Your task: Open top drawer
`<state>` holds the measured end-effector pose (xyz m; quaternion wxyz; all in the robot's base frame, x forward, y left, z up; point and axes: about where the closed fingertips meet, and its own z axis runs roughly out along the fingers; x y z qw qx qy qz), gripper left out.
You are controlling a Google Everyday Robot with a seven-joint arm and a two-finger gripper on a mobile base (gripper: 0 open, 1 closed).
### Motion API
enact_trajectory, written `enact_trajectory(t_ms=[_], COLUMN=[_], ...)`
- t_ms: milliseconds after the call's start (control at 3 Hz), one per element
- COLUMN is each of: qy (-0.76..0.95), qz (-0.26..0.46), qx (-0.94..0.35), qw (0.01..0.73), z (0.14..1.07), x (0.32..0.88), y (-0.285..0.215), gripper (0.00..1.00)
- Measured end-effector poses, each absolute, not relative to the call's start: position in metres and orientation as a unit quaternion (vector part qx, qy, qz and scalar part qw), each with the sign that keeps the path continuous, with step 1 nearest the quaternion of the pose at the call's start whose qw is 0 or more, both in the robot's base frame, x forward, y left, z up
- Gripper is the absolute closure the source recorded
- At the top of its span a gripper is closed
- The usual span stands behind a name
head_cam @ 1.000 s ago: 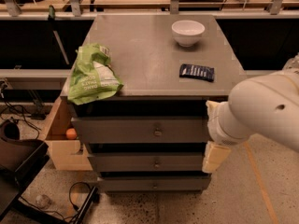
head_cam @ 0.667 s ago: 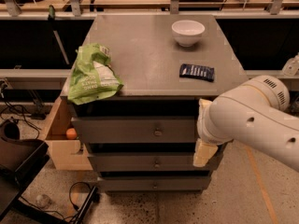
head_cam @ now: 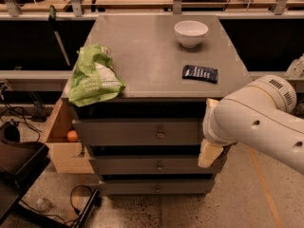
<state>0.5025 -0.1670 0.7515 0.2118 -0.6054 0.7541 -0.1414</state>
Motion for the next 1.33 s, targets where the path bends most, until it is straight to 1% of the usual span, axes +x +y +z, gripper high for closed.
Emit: enact_trajectory(t_ms=[667,1333], qy=[0.751,0.735], qz=[-0.122,-0.129], qx=[-0.622,-0.643], qw=[0.184,0.173], z=[0.703,0.682], x=[0.512,0.536], y=[-0.158,-0.151], gripper=[0.00,0.00])
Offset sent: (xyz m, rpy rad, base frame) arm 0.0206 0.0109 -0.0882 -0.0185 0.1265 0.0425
